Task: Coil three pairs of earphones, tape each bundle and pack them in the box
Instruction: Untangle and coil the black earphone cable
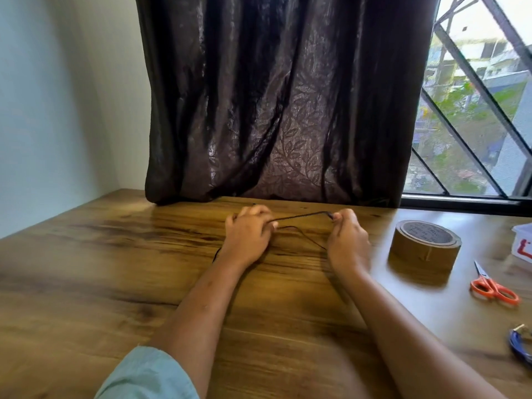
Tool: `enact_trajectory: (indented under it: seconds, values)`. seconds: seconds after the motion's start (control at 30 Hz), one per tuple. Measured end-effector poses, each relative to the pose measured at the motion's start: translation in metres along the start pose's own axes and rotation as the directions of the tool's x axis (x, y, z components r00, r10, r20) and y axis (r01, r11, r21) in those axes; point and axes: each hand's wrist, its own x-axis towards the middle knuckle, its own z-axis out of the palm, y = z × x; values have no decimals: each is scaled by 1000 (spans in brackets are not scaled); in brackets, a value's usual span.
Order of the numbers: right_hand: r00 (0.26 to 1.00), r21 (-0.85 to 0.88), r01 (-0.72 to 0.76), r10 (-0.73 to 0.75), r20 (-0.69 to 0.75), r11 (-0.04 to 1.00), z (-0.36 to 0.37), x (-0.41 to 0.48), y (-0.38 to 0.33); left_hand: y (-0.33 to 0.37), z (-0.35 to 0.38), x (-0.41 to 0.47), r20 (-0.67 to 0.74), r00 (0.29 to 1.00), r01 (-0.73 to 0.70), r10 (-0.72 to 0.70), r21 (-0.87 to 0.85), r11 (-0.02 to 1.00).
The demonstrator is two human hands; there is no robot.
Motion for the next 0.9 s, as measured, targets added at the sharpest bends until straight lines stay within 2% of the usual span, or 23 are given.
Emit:
enact_trajectory:
  seconds: [0.1, 0.17, 0.23, 0.3, 0.33, 0.37, 0.4, 0.47, 0.5, 0.57, 0.63, 0.7, 0.77, 0.83, 0.9]
  values:
    - [981, -26, -169, 166, -100, 985, -11, 11, 7, -13, -11, -1, -198, 976, 100, -96, 9, 995]
    - [961, -26, -252, 247, -122, 967, -15, 14, 11, -19, -14, -2, -254, 955, 153, -154, -25, 988]
    - [956, -68, -277, 268, -116, 958, -14, 13, 13, -19, -15, -2, -256, 951, 165, -175, -62, 984]
    - [983, -289, -182, 174, -53, 940, -11, 9, 14, -13, -14, -1, -226, 962, 130, -151, -104, 986]
    - [996, -390, -88, 88, -19, 916, -9, 6, 13, -8, -12, 0, -205, 971, 102, -126, -124, 987]
    - [1000, -412, 26, -25, 8, 911, -6, 3, 11, -2, -11, 1, -189, 978, 63, -89, -141, 988]
    - [989, -374, 145, -139, 44, 916, -1, 0, 6, 5, -10, 2, -178, 983, 11, -40, -162, 987]
    - [935, -186, 348, -327, 136, 919, 8, -6, -3, 19, -7, 4, -181, 981, -118, 76, -236, 965]
    - [900, -87, 415, -394, 186, 906, 14, -10, -6, 25, -6, 4, -190, 974, -177, 126, -284, 942]
    - [863, 87, 443, -451, 229, 892, 20, -14, -6, 32, -7, 3, -190, 964, -242, 186, -337, 910]
    - [893, 216, 368, -408, 188, 904, 19, -11, -3, 31, -7, 2, -193, 955, -269, 227, -233, 934]
    - [925, 240, 322, -358, 124, 916, 13, -6, -2, 27, -7, 0, -224, 939, -251, 261, 73, 965]
    - [953, 266, 261, -292, 81, 928, 9, -4, -1, 27, -8, -1, -269, 931, -171, 249, 283, 944]
    - [982, 343, 175, -190, 13, 923, 8, -4, -5, 28, -10, -1, -265, 940, -110, 216, 364, 925]
    - [994, 444, 100, -72, -79, 890, 9, -1, -10, 26, -12, -2, -192, 975, -33, 113, 376, 926]
